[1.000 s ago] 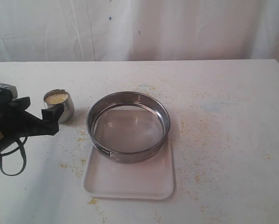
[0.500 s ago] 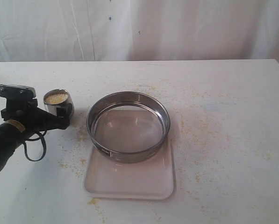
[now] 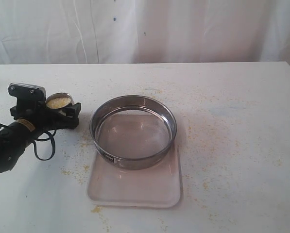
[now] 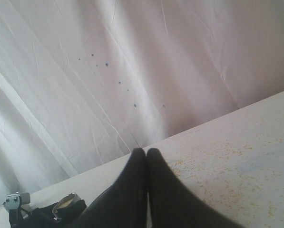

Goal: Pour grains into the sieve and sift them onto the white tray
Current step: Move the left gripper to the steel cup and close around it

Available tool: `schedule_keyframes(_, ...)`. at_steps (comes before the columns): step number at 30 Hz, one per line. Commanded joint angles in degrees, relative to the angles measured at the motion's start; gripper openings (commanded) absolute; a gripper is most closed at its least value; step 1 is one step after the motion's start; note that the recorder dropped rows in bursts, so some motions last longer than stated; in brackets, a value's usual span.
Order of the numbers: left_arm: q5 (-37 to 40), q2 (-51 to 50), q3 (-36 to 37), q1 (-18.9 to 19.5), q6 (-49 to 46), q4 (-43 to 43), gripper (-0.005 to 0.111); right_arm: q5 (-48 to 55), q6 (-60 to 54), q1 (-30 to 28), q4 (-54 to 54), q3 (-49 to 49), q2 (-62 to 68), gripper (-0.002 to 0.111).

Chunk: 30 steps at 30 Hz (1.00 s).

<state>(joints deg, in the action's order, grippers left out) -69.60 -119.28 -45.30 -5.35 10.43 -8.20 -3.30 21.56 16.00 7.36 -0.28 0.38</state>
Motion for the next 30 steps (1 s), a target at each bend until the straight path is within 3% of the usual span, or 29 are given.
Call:
schedule_keyframes(1, -0.4, -1.2, -1.9, 0.1, -0.8, 0.0, 0.105, -0.6, 0.0, 0.0, -0.1, 0.3, -0.4, 0.000)
schedule_keyframes(30, 1.9, -3.1, -5.0, 0.1, 0.0, 0.0, 0.105, -0.6, 0.0, 0.0, -0.1, 0.3, -0.4, 0.000)
